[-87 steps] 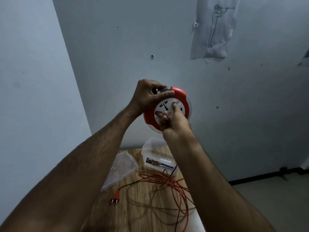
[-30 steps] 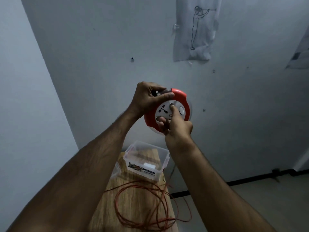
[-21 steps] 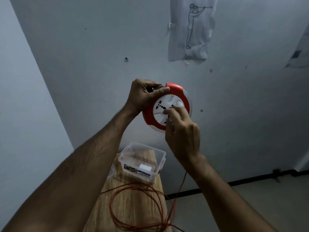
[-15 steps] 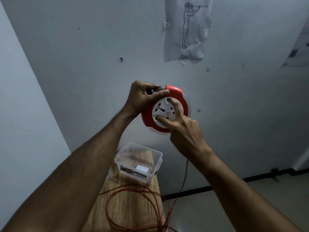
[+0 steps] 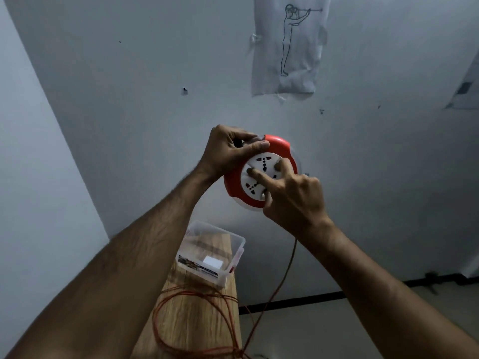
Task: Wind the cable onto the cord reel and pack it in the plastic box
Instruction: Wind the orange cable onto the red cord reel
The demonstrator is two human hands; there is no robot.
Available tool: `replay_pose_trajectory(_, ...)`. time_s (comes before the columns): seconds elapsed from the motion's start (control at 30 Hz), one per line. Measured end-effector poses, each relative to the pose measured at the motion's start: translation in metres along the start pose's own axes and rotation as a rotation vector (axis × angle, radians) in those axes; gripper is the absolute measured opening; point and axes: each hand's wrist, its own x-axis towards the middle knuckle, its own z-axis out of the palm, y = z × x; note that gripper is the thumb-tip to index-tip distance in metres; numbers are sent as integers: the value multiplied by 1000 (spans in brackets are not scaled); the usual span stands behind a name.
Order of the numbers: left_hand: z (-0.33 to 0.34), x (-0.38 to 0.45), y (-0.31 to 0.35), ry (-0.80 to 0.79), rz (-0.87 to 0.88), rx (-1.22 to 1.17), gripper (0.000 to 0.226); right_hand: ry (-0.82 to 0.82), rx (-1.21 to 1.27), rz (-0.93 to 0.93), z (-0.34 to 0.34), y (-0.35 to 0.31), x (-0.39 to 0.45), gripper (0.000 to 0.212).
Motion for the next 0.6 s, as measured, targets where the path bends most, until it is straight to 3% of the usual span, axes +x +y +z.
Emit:
replay_pose_trajectory(0.3, 34, 3, 7, 73, -9, 17, 28, 198, 323, 389, 14, 10, -6, 61)
replay_pose_trajectory(0.6, 62, 14, 11, 67, 59, 90, 34, 294, 1059, 1296, 9, -2, 0, 50)
